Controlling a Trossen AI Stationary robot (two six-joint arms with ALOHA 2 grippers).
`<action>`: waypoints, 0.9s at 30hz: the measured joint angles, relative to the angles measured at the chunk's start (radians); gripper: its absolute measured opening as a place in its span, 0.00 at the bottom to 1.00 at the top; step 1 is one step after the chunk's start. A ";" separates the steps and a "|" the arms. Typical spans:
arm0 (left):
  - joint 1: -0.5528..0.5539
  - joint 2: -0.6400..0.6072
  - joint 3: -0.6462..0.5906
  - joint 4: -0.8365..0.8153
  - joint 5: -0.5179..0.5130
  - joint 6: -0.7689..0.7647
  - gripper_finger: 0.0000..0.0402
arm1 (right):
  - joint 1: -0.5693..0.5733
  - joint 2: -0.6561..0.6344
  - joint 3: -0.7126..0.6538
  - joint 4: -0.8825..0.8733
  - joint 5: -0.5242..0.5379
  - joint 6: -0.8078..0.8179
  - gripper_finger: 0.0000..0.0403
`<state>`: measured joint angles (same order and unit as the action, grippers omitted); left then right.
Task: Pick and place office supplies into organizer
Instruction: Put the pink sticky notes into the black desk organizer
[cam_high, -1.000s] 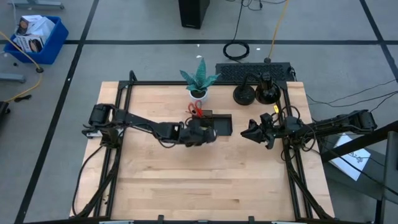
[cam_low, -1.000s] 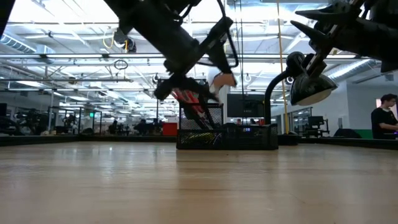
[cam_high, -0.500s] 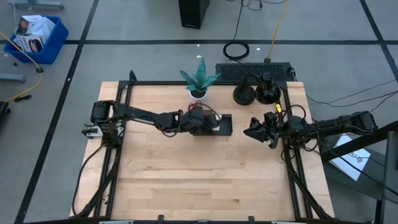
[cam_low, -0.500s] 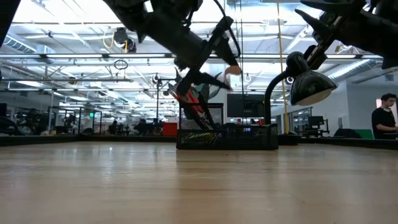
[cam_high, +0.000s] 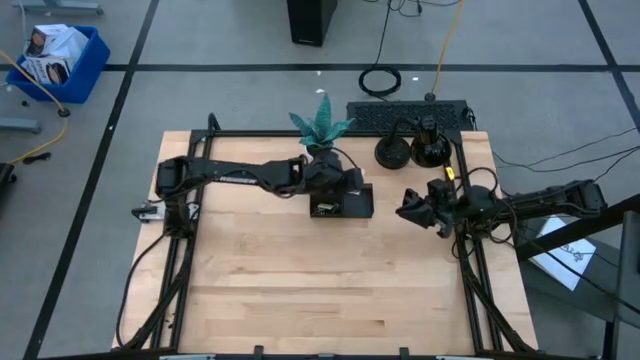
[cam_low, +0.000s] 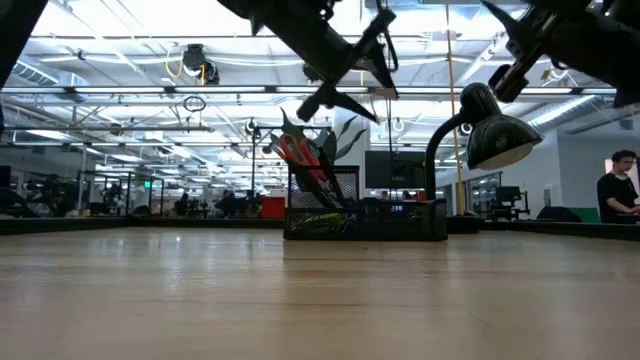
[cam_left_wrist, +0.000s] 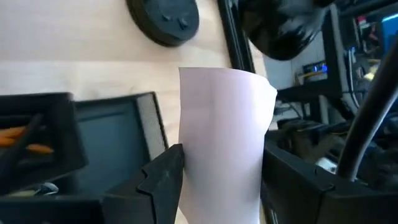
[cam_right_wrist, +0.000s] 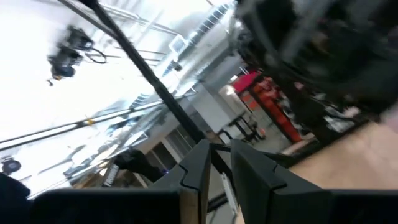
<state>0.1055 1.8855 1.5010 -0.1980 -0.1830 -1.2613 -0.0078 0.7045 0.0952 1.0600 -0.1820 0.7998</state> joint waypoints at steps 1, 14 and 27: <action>0.004 0.016 0.017 0.001 0.020 0.000 0.52 | 0.000 -0.010 0.000 0.003 -0.002 -0.001 0.15; -0.009 0.220 0.250 -0.306 0.137 0.038 0.52 | -0.034 -0.141 0.001 -0.029 -0.002 -0.026 0.15; 0.032 0.264 0.317 -0.359 0.100 0.051 0.52 | -0.037 -0.146 0.001 -0.070 -0.005 -0.003 0.15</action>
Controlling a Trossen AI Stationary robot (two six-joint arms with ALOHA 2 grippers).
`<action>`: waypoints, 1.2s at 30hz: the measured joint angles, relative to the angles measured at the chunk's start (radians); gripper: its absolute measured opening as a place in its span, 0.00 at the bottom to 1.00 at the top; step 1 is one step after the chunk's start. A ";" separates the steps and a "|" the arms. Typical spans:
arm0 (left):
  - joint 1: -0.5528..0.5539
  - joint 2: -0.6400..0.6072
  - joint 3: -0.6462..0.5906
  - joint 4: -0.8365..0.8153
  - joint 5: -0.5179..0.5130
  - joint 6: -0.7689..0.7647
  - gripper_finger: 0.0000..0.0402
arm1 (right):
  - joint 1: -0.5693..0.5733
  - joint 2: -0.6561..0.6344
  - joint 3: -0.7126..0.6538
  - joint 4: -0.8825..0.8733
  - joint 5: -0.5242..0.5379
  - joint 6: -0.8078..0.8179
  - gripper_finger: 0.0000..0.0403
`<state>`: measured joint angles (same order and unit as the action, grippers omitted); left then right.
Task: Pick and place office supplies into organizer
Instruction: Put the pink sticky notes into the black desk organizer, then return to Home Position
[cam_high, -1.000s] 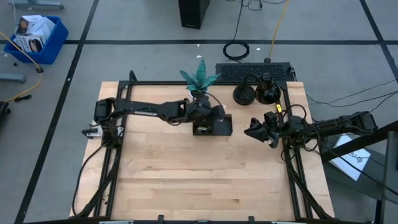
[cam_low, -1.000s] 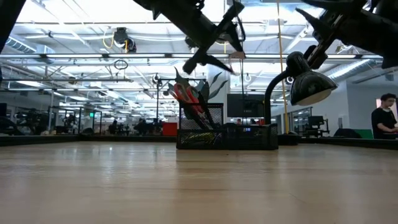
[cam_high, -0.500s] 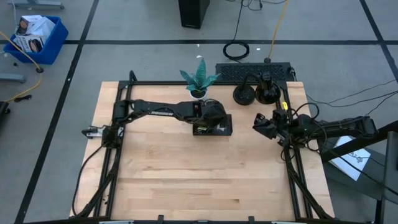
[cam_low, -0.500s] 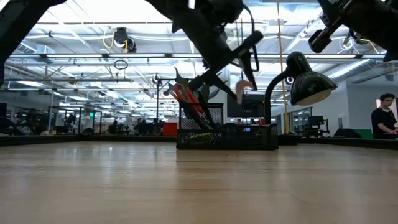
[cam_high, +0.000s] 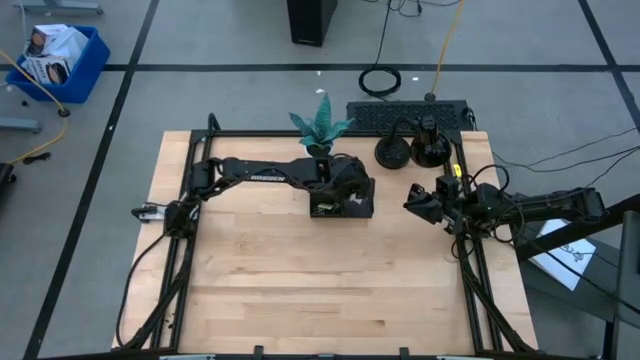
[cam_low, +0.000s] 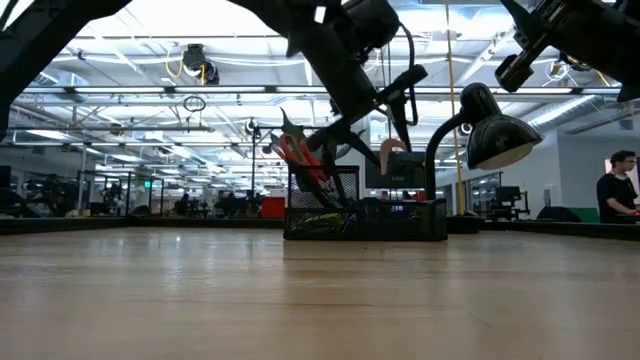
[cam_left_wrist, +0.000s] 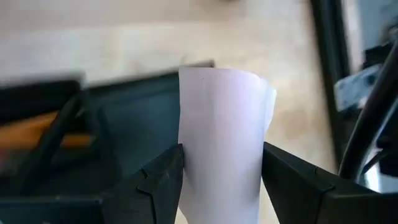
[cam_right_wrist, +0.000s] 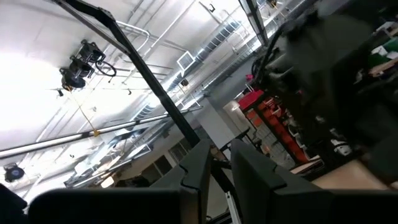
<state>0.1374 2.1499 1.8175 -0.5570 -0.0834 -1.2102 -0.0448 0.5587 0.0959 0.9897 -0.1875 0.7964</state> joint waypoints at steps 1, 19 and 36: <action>0.006 0.009 0.001 0.023 0.005 0.001 0.52 | 0.000 -0.001 0.000 0.000 -0.001 0.006 0.15; 0.008 0.035 0.000 0.059 0.057 0.023 0.54 | 0.000 -0.012 0.000 -0.015 -0.051 0.018 0.15; 0.008 0.031 -0.001 0.182 0.079 -0.067 0.93 | 0.000 -0.012 -0.001 -0.003 -0.051 0.003 0.15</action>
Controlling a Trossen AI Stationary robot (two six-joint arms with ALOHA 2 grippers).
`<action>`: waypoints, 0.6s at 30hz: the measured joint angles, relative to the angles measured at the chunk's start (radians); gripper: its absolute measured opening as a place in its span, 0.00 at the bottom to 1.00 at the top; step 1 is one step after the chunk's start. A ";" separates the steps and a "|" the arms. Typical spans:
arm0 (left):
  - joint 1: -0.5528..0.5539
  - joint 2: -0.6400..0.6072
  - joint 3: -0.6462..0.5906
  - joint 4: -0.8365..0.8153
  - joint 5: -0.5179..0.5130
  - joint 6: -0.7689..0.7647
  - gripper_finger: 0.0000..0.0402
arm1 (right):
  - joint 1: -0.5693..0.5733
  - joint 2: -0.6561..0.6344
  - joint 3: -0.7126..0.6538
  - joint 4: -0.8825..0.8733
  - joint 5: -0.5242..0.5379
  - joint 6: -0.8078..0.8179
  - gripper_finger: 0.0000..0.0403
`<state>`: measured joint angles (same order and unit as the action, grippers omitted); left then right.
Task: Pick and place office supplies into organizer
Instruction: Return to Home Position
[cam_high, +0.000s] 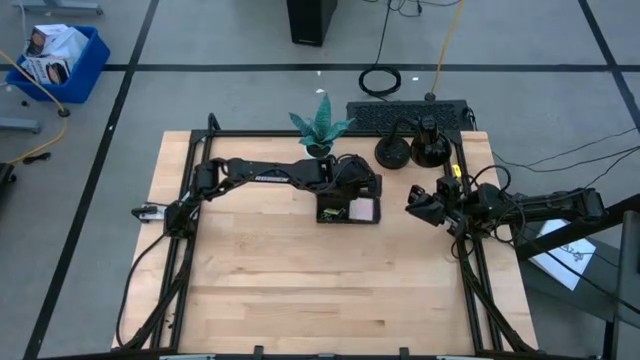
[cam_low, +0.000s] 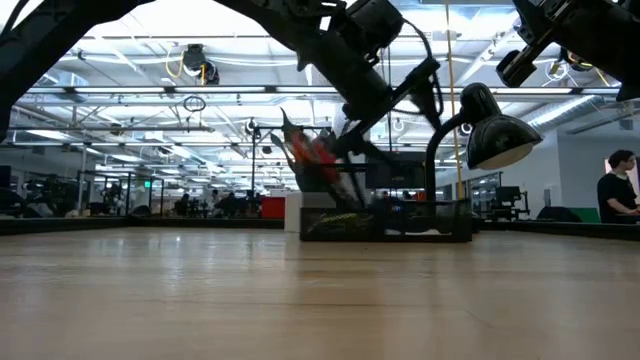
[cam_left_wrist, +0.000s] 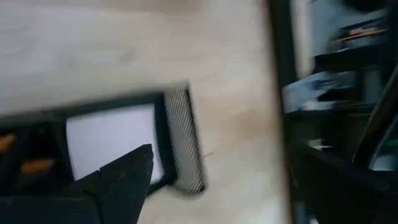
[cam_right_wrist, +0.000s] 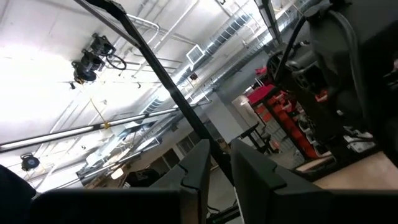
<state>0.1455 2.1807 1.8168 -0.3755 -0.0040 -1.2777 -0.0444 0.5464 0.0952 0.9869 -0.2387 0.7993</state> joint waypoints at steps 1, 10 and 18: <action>0.000 0.000 0.000 0.041 -0.001 -0.001 0.93 | 0.000 -0.002 0.000 0.009 -0.001 -0.002 0.15; -0.011 -0.067 0.002 0.366 0.070 0.220 0.90 | 0.000 -0.018 0.000 0.008 -0.001 -0.021 0.15; -0.051 -0.213 0.000 0.091 -0.052 0.309 0.90 | -0.001 -0.035 0.000 0.006 0.004 -0.031 0.15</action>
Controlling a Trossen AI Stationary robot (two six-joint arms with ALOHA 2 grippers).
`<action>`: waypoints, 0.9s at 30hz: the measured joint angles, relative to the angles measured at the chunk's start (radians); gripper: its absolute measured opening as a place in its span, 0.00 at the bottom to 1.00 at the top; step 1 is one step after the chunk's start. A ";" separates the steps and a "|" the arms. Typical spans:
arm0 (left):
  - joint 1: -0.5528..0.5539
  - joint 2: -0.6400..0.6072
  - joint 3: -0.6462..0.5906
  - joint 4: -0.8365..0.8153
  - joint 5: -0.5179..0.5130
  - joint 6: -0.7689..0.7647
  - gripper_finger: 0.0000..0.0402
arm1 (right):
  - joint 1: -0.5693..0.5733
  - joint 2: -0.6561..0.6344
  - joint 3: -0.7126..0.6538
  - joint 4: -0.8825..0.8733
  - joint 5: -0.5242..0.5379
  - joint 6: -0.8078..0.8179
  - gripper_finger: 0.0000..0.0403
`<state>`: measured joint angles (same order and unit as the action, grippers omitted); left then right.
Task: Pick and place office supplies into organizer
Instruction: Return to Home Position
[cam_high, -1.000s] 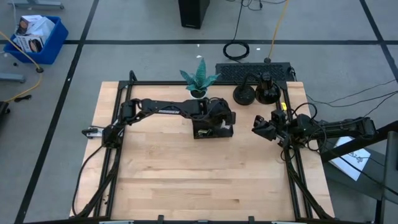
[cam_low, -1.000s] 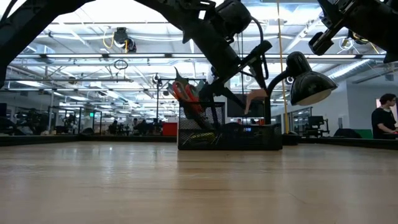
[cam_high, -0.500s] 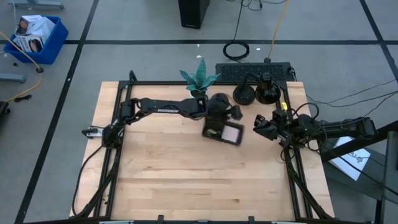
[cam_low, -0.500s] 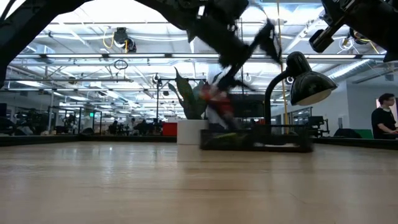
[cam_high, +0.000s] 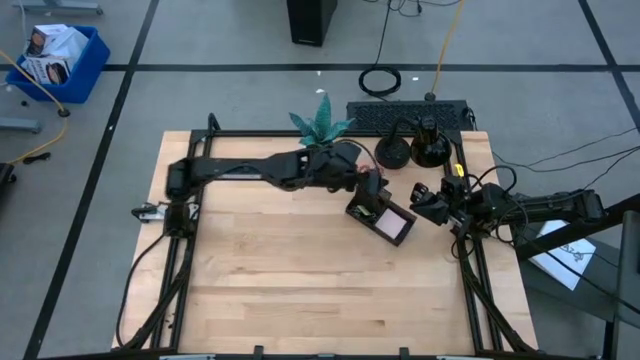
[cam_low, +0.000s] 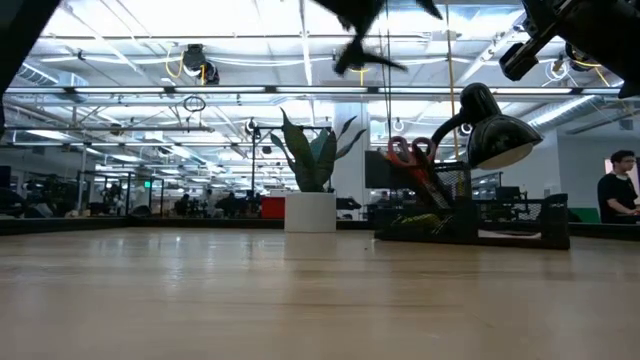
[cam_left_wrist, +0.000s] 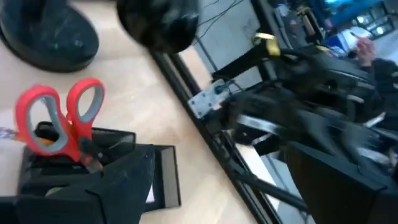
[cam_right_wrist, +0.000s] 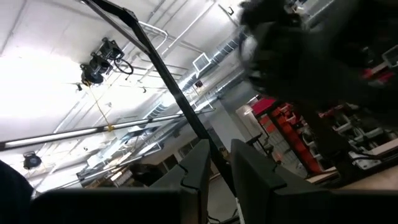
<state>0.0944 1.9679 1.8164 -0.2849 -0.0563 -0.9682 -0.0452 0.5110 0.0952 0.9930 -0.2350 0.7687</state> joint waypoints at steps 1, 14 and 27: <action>-0.009 -0.026 0.000 -0.018 -0.021 0.018 0.90 | 0.000 0.000 0.000 -0.003 0.003 -0.008 0.15; -0.131 -0.231 0.002 -0.020 -0.202 0.385 0.91 | -0.001 -0.022 0.000 0.022 -0.050 -0.095 0.15; -0.174 -0.309 -0.571 0.628 0.049 0.429 0.90 | 0.003 -0.023 0.000 -0.060 0.021 -0.307 0.15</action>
<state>-0.0799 1.6590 1.2452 0.3433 -0.0078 -0.5390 -0.0427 0.4884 0.0948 0.9329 -0.2136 0.4614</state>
